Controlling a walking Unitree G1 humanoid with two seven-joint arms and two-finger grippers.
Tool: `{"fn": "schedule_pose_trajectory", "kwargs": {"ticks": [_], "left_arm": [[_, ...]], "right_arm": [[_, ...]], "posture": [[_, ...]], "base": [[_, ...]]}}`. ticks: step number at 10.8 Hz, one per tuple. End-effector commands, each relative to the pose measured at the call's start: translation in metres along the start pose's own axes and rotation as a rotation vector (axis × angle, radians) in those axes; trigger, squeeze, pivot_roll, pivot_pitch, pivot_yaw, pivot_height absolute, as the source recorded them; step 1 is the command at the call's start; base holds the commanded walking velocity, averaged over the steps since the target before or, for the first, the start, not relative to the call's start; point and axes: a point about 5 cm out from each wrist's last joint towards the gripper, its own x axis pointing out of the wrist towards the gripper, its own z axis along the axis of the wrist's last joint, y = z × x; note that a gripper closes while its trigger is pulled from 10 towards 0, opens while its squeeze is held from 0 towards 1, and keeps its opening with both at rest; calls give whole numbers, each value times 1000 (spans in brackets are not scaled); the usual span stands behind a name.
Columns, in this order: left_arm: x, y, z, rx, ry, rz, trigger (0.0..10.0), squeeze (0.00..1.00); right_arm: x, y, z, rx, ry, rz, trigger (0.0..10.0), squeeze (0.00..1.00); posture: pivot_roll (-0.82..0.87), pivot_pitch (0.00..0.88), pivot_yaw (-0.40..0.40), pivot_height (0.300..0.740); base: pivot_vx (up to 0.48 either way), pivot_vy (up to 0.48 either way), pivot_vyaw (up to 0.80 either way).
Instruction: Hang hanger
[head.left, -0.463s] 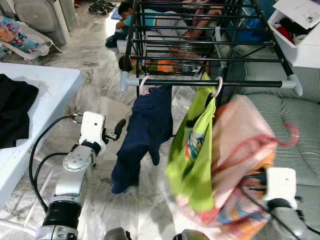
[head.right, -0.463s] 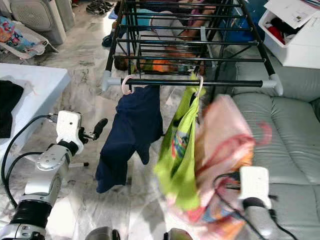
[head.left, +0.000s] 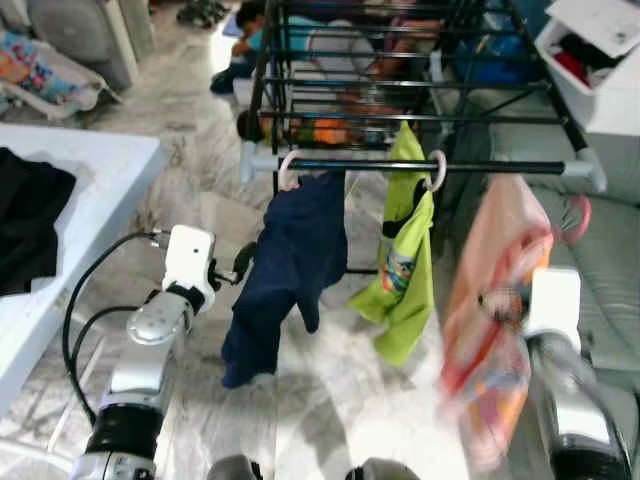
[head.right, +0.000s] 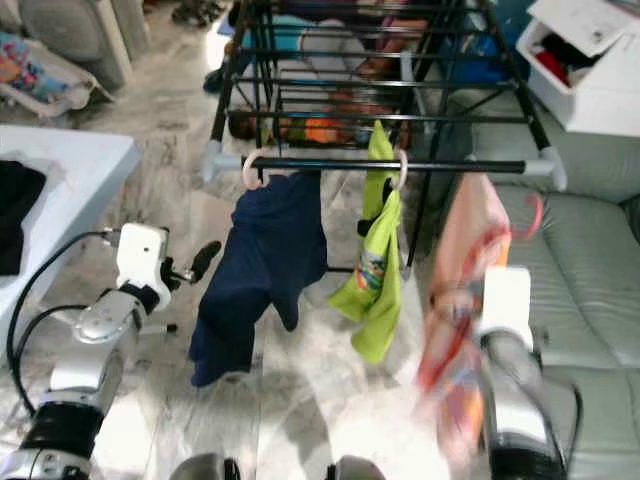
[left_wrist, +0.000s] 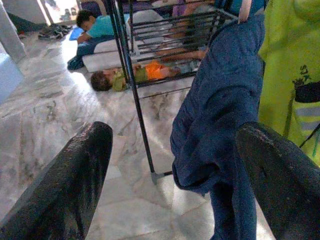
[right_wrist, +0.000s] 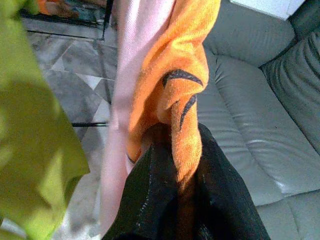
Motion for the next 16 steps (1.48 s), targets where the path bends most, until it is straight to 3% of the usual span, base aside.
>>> {"fn": "schedule_pose_trajectory", "kwargs": {"ticks": [1, 2, 5, 8, 13, 16], "left_arm": [[-1, 0, 3, -1, -14, -11, 10000, 0], [-3, 0, 4, -2, -17, -22, 10000, 0], [-7, -1, 3, -4, -15, -32, 10000, 0], [-8, 0, 3, -1, -8, -34, 10000, 0], [-11, 0, -1, -5, 17, 1, 10000, 0], [-10, 1, 0, -1, 23, 2, 10000, 0]], "right_arm": [[8, -10, 10, 14, -21, -23, 10000, 0], [21, -10, 22, 37, -23, -12, 10000, 0], [39, -9, 36, 48, -13, 7, 10000, 0], [42, -3, 33, 51, 7, 19, 10000, 0], [47, -16, 33, 40, 24, -41, 10000, 0], [48, -5, 19, 50, 166, 77, 10000, 0]], "posture": [[-59, 44, -23, 740], [-42, 53, -19, 740], [-31, 65, -18, 740], [-30, 69, -16, 740], [-30, 73, -22, 740], [-28, 75, -21, 740]], "base": [[0, 0, 0], [307, 0, 0], [379, 0, 0], [400, 0, 0], [0, 0, 0], [0, 0, 0]]}}
